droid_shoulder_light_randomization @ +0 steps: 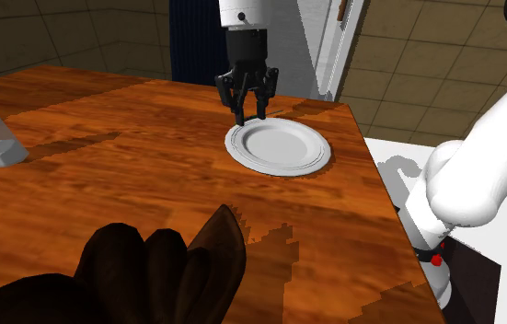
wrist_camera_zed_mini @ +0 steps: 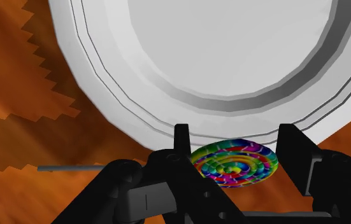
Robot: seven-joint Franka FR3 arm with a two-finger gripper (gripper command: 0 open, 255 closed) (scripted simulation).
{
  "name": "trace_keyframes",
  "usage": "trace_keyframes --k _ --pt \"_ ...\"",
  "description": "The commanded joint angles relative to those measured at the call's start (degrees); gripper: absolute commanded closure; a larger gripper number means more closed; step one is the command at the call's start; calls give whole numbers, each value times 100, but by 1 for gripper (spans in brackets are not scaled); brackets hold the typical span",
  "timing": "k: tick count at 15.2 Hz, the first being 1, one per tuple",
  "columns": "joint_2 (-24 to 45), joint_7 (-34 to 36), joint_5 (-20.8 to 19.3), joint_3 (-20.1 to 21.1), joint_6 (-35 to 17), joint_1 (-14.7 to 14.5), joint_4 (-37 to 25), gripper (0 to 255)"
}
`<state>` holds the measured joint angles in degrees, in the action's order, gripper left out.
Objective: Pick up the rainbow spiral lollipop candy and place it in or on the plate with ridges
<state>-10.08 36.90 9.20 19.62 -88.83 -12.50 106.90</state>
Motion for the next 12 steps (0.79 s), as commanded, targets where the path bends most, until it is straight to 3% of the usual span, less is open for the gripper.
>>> trace_keyframes --k 1,12 --pt "9 1 -1 1 4 0 8 255" --pt "158 108 -44 -10 770 13 -906 255"
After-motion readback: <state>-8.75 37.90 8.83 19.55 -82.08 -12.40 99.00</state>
